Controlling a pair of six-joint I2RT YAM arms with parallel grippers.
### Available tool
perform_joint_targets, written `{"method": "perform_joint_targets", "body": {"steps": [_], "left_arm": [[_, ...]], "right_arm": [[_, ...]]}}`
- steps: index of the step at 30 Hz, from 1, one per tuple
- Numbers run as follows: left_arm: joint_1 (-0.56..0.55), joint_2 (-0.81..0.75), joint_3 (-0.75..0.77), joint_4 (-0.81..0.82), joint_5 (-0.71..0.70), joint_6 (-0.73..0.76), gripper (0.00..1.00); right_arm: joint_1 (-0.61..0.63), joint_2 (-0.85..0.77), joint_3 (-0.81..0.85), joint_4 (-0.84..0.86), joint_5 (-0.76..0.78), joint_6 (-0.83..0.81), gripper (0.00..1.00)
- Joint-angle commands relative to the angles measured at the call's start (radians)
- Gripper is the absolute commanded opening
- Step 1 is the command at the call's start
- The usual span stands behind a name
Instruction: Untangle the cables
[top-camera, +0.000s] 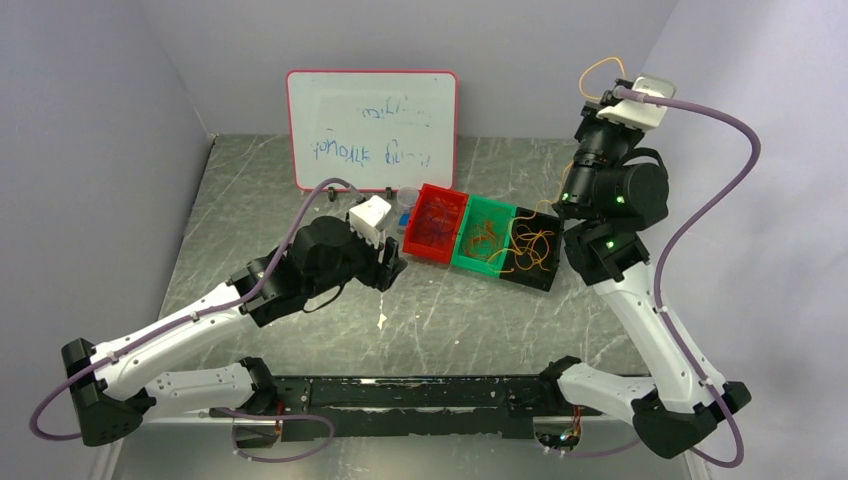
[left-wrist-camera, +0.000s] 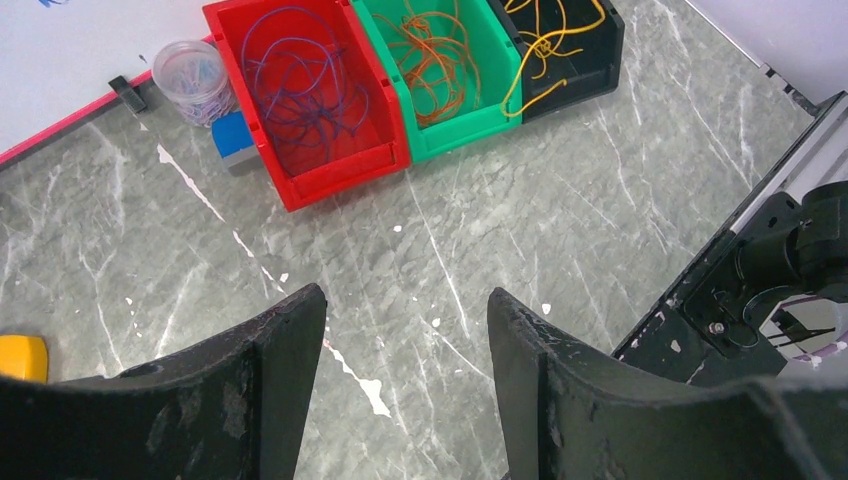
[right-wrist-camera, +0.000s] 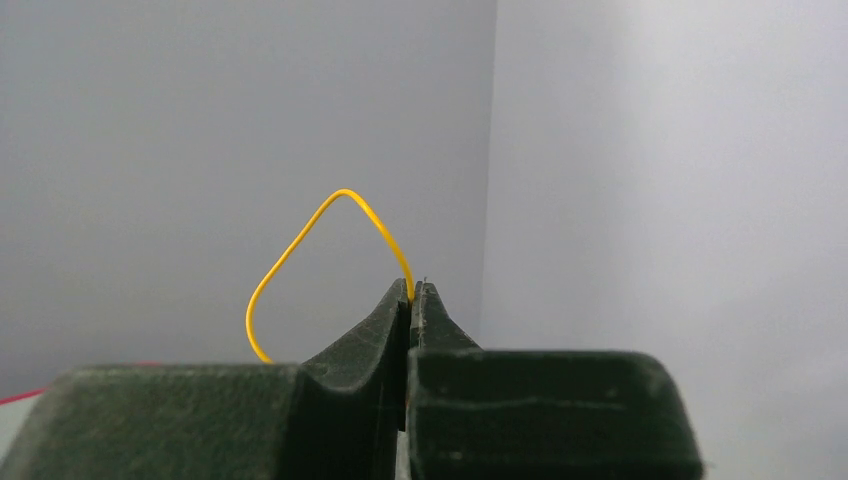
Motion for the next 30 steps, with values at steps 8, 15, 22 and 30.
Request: {"method": "perform_joint_targets", "body": {"steps": [8, 15, 22, 30], "left_arm": [[0.005, 0.022, 0.004, -0.011, -0.015, -0.005, 0.65], [0.005, 0.031, 0.006, -0.014, -0.015, -0.007, 0.65], [0.005, 0.038, 0.005, -0.019, -0.015, -0.008, 0.65], [0.005, 0.041, -0.005, -0.025, -0.016, -0.006, 0.65]], "right_arm": [[-0.177, 0.034, 0.034, 0.056, -0.061, -0.001, 0.0], [-0.255, 0.065, 0.03, 0.031, -0.11, 0.061, 0.0], [-0.291, 0.059, -0.033, -0.047, -0.147, 0.163, 0.0], [-0.298, 0.021, -0.087, -0.159, -0.178, 0.274, 0.0]]}}
